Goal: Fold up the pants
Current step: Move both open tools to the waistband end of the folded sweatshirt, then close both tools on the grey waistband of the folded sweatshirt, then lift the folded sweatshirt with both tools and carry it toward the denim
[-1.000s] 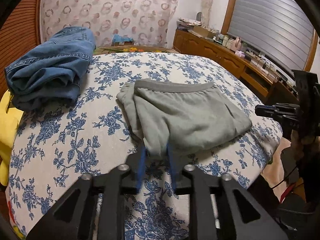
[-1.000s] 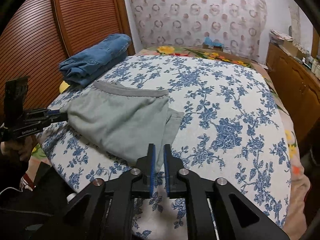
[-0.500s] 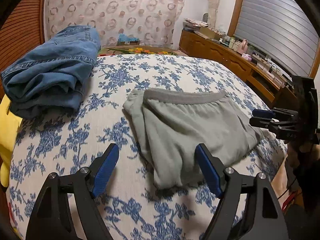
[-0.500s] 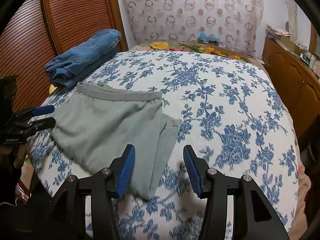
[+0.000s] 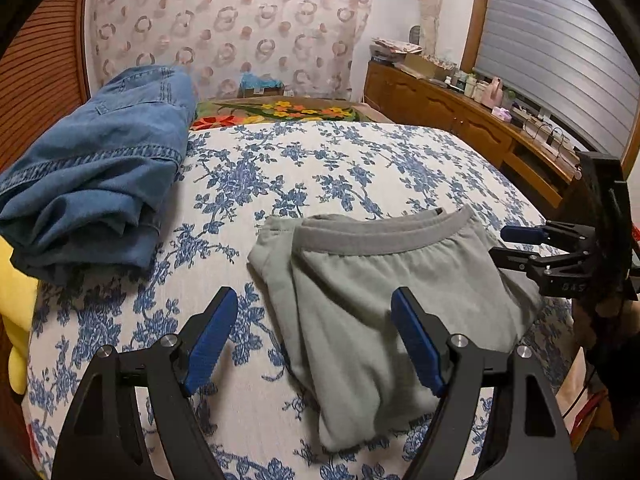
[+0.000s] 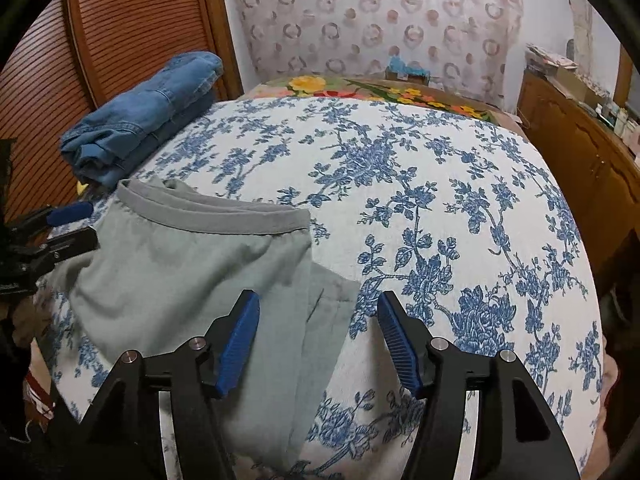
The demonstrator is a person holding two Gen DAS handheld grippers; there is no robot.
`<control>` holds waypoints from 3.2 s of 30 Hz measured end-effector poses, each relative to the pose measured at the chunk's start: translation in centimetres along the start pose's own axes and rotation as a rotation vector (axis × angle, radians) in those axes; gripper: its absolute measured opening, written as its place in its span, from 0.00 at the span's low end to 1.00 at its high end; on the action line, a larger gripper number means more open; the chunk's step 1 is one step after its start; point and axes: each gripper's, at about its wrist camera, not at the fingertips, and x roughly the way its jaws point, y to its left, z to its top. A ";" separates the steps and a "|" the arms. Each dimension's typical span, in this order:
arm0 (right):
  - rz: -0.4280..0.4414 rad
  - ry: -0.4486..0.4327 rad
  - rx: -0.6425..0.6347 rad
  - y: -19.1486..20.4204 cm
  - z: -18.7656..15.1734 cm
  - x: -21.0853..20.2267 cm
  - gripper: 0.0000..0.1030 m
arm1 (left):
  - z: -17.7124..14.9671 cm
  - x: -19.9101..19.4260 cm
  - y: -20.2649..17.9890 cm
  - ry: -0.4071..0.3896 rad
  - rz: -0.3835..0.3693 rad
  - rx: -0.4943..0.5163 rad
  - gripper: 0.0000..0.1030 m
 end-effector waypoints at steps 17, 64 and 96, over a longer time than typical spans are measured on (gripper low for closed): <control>-0.030 -0.022 -0.016 0.2 -0.2 1.4 0.72 | 2.3 2.7 1.1 0.035 -0.008 -0.004 0.77; 0.070 0.009 -0.006 1.2 0.4 1.2 0.14 | 2.7 4.0 0.9 0.040 -0.081 -0.002 0.20; 0.076 -0.316 -0.092 2.0 0.3 -11.1 0.10 | 5.6 -9.1 -2.5 -0.277 -0.121 0.071 0.15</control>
